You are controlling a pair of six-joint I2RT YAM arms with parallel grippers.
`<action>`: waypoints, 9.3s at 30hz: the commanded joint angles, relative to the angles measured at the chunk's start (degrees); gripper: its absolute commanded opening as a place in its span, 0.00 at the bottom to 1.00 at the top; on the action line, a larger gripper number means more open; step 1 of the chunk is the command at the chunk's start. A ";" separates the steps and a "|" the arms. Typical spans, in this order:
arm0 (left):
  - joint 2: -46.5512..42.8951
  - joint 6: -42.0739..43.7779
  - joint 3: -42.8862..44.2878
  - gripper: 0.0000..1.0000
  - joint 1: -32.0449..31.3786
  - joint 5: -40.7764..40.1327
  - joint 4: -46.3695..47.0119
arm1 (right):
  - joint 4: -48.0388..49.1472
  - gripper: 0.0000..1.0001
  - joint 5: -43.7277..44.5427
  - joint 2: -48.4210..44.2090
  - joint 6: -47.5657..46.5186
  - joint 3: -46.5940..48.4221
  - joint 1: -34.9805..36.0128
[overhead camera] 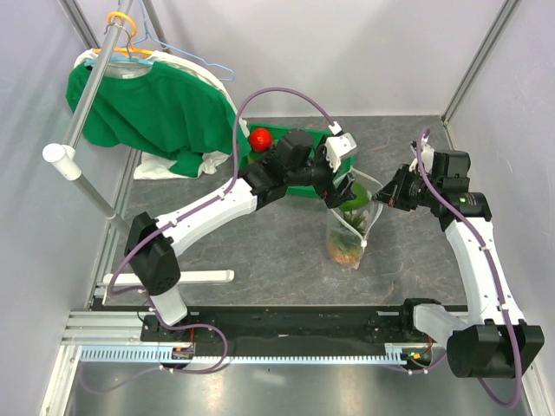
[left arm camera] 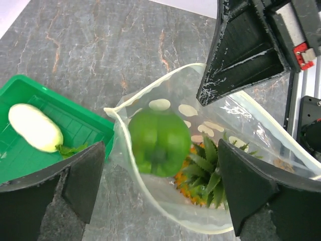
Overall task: Place the food in the zip-top bag and seal the zipper
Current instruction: Place the fake vegetable in the zipper food storage bag, then pick up the fake fruit from the bin, then place the fake fruit in the zipper food storage bag, then pick up the fake fruit from the bin.
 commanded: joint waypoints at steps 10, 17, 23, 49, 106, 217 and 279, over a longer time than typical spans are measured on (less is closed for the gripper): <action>-8.40 -3.92 -1.42 0.79 0.49 -8.15 -6.33 | 1.86 0.00 -0.31 -0.47 0.49 1.79 0.05; 2.46 -3.43 12.01 0.80 12.62 -13.77 -10.02 | 1.68 0.00 0.49 -2.06 -0.04 1.44 0.05; 13.46 15.65 19.40 0.82 15.17 -22.20 -10.29 | 1.68 0.00 0.57 -1.36 -0.04 1.26 0.05; 37.48 40.01 30.31 0.84 26.86 -23.11 -8.62 | 1.85 0.00 0.57 -0.39 -0.74 0.03 0.05; -5.60 15.41 13.16 0.48 1.29 10.92 -20.48 | 3.79 0.00 -1.89 -1.18 1.63 -0.41 0.05; 26.66 38.08 25.74 0.65 27.47 -17.32 -35.60 | 3.70 0.00 -1.19 -0.04 1.28 0.91 0.05; 37.57 3.01 38.14 0.20 19.30 -7.64 -25.32 | 3.00 0.00 0.57 1.28 0.49 1.35 0.05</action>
